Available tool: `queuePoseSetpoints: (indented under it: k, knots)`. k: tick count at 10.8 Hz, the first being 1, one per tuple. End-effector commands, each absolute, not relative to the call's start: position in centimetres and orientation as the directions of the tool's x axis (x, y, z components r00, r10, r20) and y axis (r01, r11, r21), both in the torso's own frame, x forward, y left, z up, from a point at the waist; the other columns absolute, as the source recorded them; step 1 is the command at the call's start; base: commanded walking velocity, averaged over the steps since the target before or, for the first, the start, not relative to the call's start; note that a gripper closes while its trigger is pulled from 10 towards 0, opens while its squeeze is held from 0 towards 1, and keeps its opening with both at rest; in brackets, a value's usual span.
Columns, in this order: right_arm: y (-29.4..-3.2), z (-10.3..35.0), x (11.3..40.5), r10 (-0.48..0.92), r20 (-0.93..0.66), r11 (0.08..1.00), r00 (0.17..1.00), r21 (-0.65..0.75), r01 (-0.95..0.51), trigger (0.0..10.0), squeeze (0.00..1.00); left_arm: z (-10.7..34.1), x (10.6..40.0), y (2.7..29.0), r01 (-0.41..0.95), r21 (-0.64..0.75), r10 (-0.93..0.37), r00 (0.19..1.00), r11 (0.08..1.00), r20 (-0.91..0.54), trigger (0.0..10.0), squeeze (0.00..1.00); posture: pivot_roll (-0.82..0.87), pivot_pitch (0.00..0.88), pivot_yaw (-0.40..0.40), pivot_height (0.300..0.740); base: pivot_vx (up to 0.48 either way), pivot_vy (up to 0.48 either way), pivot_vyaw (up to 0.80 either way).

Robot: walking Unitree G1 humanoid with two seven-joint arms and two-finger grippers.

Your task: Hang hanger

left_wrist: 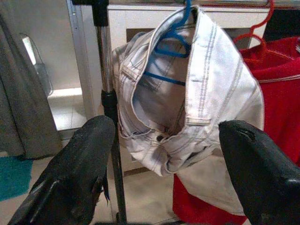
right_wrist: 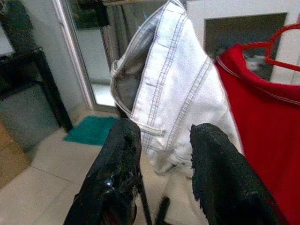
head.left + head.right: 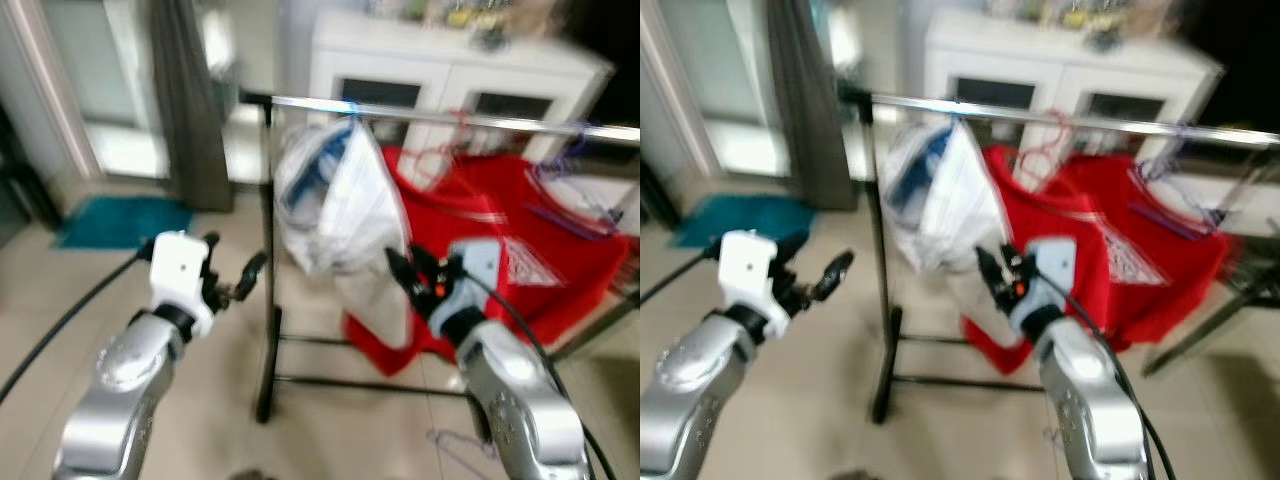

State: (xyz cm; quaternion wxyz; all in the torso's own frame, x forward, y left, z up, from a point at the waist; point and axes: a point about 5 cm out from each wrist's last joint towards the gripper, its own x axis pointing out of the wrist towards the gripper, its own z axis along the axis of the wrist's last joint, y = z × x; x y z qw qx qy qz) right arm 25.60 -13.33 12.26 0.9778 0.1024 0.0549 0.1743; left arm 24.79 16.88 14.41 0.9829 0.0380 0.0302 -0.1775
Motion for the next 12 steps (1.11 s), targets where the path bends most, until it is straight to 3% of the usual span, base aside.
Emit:
queuePoseSetpoints:
  k: [1,11,12]
  knots:
    - [-13.8,12.8,26.1,0.312,-0.047,0.928,0.949,0.229,-0.294,10.0,0.0,15.0,25.1,16.3,0.362,0.087,-0.359,0.932,0.928,-0.05,10.0,0.0,-0.01,0.0,-0.032,0.74,0.0,0.0,0.0]
    - [-13.2,13.9,26.9,0.32,0.006,0.925,0.947,0.214,-0.314,10.0,0.0,15.5,26.3,15.8,0.377,0.086,-0.375,0.926,0.922,-0.043,10.0,0.0,-0.03,0.0,-0.017,0.74,0.285,0.0,0.0]
    - [-13.1,14.0,27.1,0.322,0.002,0.936,0.947,0.149,-0.318,10.0,0.0,15.4,26.3,15.9,0.373,0.09,-0.37,0.928,0.924,-0.043,10.0,0.0,-0.03,0.0,-0.021,0.74,0.349,0.0,0.0]
